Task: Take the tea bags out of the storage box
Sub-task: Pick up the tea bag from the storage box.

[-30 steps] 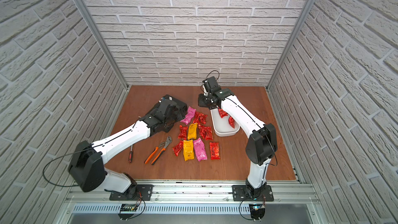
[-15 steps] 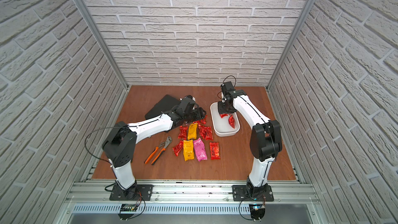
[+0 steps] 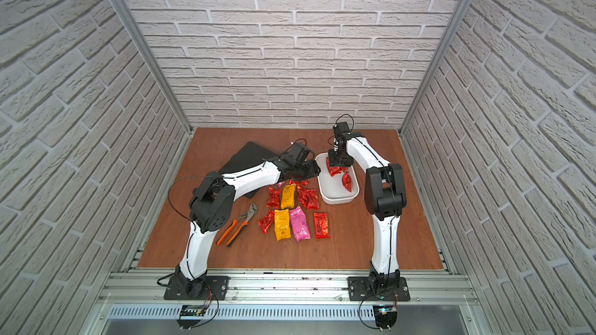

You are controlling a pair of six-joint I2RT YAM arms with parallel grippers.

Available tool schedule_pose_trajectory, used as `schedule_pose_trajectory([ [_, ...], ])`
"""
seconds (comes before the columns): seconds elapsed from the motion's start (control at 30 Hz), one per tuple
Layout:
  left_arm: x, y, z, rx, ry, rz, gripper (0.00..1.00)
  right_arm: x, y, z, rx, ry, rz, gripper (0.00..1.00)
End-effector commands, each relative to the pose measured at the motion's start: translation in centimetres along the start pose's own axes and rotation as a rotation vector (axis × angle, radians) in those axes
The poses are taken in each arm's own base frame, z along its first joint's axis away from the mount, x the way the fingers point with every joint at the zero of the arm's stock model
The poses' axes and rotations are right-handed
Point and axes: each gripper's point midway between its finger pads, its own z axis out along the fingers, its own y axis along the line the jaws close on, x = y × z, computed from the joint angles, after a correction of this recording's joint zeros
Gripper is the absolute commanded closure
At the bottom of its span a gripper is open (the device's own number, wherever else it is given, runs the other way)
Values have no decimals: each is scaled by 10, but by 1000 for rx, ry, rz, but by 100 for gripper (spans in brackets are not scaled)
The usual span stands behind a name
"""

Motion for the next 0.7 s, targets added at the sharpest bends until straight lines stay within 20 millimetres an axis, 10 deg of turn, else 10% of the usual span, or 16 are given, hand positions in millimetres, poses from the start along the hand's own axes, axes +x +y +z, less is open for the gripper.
schedule_pose_trajectory([
  [0.0,-1,6,9,-16,17,0,41,-15,-5,-3,8,-35,-10,49],
  [0.43,-7,1,32,38,35,-23,53,-19,-4,29,5,5,-4,58],
  [0.67,-8,1,37,15,49,-1,73,-26,5,11,-44,-30,-4,84],
])
